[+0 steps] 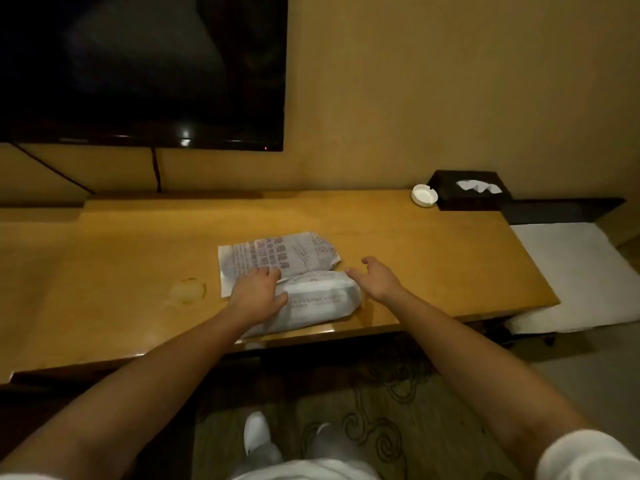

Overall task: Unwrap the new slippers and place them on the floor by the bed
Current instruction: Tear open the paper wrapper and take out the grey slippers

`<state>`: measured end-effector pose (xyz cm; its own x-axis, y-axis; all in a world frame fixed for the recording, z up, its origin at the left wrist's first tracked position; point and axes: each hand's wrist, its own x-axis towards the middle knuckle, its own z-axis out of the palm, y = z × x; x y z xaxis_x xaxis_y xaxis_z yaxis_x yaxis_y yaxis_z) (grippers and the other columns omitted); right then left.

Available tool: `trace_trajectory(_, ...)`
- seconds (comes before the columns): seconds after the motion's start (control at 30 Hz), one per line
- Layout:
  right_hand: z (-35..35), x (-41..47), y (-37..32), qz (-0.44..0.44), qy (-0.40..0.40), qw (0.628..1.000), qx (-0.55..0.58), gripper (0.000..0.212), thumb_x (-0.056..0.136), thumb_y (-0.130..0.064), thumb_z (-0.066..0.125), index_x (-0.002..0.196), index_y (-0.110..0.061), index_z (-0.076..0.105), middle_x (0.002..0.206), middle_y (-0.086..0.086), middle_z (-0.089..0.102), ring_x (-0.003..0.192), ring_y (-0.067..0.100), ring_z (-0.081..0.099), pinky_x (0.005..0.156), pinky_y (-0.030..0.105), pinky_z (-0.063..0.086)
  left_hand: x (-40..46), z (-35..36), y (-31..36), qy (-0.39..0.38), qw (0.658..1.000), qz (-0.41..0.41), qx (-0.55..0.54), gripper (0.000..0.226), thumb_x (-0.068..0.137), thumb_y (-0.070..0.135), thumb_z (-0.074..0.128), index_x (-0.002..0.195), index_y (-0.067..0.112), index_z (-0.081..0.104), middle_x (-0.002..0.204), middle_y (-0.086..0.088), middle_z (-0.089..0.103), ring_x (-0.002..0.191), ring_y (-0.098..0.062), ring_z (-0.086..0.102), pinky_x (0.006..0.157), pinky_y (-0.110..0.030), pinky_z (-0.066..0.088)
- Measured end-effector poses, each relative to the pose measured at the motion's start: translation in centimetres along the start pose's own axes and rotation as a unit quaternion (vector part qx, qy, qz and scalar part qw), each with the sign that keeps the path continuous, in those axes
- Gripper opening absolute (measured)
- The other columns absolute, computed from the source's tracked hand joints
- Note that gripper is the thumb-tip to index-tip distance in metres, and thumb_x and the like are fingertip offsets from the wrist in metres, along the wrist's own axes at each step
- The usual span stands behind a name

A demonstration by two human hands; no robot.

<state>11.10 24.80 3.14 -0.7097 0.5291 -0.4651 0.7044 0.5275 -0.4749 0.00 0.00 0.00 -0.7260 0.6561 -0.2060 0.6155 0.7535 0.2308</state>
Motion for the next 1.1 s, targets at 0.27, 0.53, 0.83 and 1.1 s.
trace_trajectory(0.27, 3.2, 2.2, 2.4, 0.083, -0.068, 0.981, 0.164, 0.059, 0.096, -0.042, 0.064, 0.146, -0.013, 0.047, 0.143, 0.011, 0.056, 0.123, 0.032, 0.059, 0.100, 0.049, 0.055, 0.7, 3.0, 1.6, -0.078, 0.996, -0.047, 0.023, 0.066, 0.087, 0.061, 0.054, 0.141, 0.022, 0.046, 0.134, -0.009, 0.053, 0.123, -0.030, 0.049, 0.097, -0.045, 0.046)
trace_trajectory(0.53, 4.2, 3.0, 3.8, 0.100, -0.172, 0.928, 0.316, 0.019, 0.086, -0.036, 0.075, 0.098, -0.029, 0.062, 0.107, 0.000, 0.069, 0.093, 0.019, 0.070, 0.068, 0.037, 0.064, -0.9, 5.8, 3.4, -0.068, 0.995, -0.068, 0.006, 0.108, 0.071, 0.069, 0.069, 0.155, 0.020, 0.022, 0.154, -0.011, 0.036, 0.139, -0.031, 0.036, 0.114, -0.049, 0.033)
trace_trajectory(0.83, 2.1, 3.0, 2.5, 0.047, -0.214, 0.931, 0.292, 0.038, 0.065, -0.037, 0.076, 0.097, -0.017, 0.072, 0.090, 0.005, 0.074, 0.065, 0.019, 0.068, 0.045, 0.026, 0.050, -1.7, 5.2, 4.7, -0.063, 0.993, -0.090, -0.041, 0.113, 0.072, 0.065, 0.071, 0.159, 0.018, 0.016, 0.160, -0.010, 0.028, 0.147, -0.030, 0.027, 0.119, -0.050, 0.029)
trace_trajectory(1.1, -2.0, 0.6, -2.5, -0.009, -0.270, 0.895, 0.355, 0.053, 0.055, -0.039, 0.072, 0.099, -0.009, 0.068, 0.076, 0.008, 0.068, 0.055, 0.021, 0.063, 0.039, 0.026, 0.041, -3.5, -1.0, 9.3, 0.114, 0.985, 0.026, -0.126, 0.102, 0.077, 0.065, 0.070, 0.158, 0.022, 0.025, 0.162, -0.006, 0.031, 0.151, -0.029, 0.026, 0.121, -0.048, 0.028)
